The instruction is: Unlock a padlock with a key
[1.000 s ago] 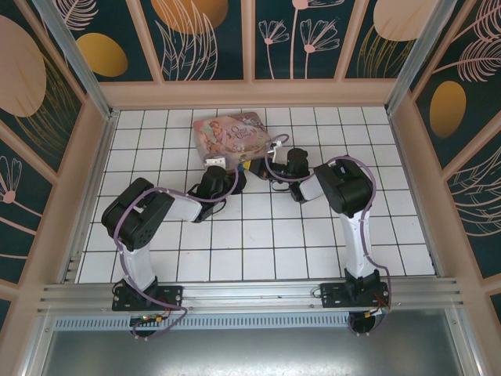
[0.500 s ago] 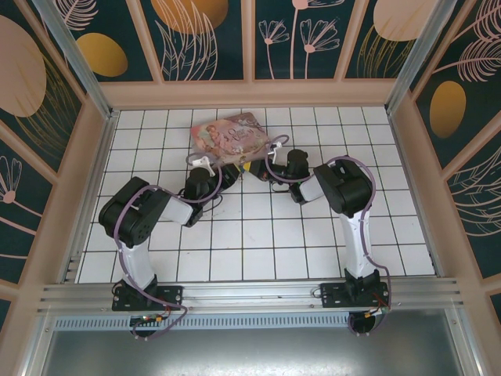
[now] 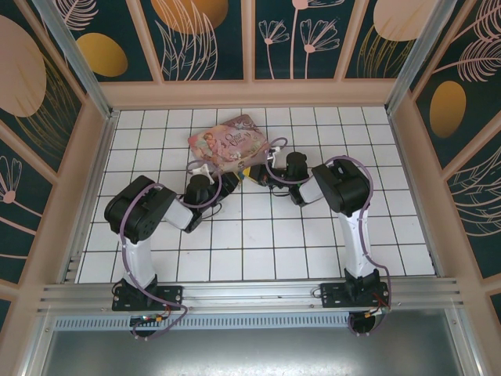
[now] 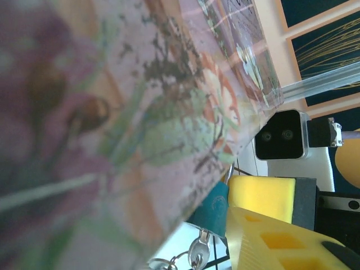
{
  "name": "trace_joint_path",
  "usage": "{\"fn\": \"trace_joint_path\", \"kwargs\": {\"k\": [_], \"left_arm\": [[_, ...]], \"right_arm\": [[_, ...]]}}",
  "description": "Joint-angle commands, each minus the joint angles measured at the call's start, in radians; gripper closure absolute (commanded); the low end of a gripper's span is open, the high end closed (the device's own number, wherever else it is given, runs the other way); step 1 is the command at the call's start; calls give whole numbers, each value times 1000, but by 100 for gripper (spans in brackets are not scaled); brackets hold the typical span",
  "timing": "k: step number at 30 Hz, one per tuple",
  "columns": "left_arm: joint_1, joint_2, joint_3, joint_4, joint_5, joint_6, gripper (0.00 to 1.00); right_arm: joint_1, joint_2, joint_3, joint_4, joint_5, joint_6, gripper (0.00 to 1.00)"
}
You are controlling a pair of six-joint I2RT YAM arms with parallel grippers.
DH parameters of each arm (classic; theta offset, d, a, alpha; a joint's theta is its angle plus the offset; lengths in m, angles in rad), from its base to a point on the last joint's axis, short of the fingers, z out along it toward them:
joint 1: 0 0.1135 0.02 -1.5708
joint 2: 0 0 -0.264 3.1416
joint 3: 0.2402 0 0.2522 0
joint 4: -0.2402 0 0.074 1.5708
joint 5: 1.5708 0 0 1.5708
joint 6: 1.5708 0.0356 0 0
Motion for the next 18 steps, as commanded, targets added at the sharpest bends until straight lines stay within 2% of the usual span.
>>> {"fn": "trace_joint_path", "kwargs": {"k": [1, 6, 9, 15, 18], "left_arm": [[2, -44, -7, -1, -2, 20, 52], [3, -124, 10, -58, 4, 41, 52], [2, -195, 37, -159, 7, 76, 52], [3, -319, 161, -468, -19, 183, 47], [3, -342, 263, -682, -83, 277, 44]], "right_arm": [[2, 3, -14, 35, -31, -10, 100], [-8, 10, -23, -10, -13, -40, 100], [-12, 2, -5, -131, 19, -95, 100], [-16, -9, -1, -192, 46, -125, 100], [-16, -11, -3, -181, 47, -115, 100]]}}
